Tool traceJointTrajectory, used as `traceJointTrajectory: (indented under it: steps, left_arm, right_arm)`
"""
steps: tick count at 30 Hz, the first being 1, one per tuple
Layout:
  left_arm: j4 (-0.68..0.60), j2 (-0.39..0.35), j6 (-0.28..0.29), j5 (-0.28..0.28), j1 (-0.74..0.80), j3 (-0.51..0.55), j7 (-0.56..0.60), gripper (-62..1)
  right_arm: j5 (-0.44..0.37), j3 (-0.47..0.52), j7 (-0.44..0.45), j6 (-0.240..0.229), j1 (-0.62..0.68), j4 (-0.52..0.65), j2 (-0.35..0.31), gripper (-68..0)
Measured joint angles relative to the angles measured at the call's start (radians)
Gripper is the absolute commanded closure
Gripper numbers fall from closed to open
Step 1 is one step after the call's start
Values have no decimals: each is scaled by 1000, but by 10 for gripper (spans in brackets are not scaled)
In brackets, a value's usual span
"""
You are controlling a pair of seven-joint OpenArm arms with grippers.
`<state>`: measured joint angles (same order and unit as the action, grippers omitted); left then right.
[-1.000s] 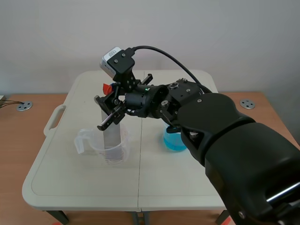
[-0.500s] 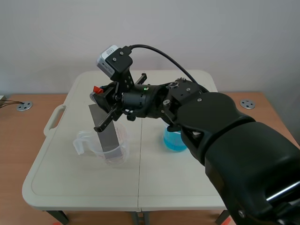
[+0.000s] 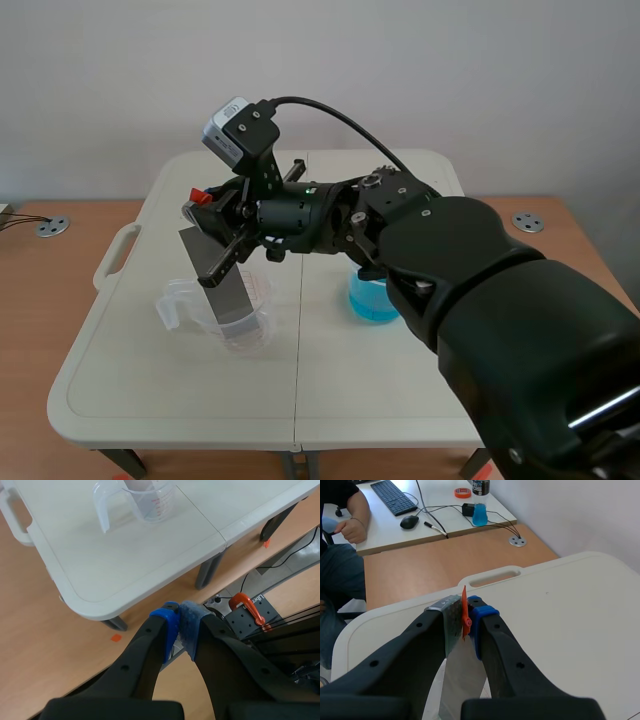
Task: Hold the metal plate by the orange handle, dip it into the blue solution, take it out and point at it, then put the plate back in the beaker on the left.
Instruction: 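Move the plate over the blue solution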
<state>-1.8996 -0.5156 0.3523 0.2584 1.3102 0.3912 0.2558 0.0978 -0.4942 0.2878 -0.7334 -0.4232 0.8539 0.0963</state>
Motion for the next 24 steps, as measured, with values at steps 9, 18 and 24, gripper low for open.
traceJointTrajectory:
  steps: [9,18,24]
  left_arm:
    - [0,0,0,0,0,0,0,-15]
    - [0,0,0,0,-8,0,0,-15]
    - [0,-1,6,0,-71,0,0,-15]
  right_arm:
    - [7,-2,112,0,19,44,-60,-12]
    - [7,-2,134,-1,92,157,-82,-12]
    - [8,-4,135,-1,126,257,-130,-12]
